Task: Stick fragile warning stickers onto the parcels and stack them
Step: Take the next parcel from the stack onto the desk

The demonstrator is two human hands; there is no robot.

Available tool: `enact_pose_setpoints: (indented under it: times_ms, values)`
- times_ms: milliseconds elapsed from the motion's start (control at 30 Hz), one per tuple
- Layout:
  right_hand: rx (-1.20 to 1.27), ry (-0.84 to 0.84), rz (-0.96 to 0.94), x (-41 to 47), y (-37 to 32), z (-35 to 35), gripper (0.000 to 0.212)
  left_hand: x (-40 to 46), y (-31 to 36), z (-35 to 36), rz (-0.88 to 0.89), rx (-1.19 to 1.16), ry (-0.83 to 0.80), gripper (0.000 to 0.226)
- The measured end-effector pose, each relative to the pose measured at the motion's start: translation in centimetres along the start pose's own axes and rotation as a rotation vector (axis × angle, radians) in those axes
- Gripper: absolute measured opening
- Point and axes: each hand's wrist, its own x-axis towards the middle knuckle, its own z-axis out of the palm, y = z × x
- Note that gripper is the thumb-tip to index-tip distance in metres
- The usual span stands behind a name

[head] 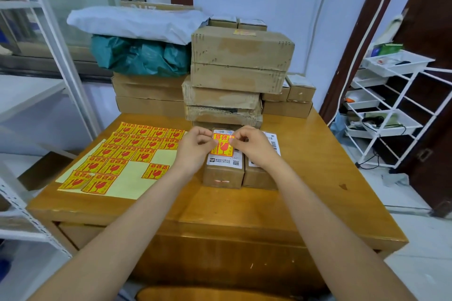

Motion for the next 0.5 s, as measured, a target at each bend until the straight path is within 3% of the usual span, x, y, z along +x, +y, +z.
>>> enact_pose_setpoints:
  times_ms: [500]
  values:
    - [-0.114, 0.023, -0.103, -0.3, 0.5, 0.6, 0.015, 0.4, -1.4, 0.1, 0.058, 0.158, 0.009, 0.015]
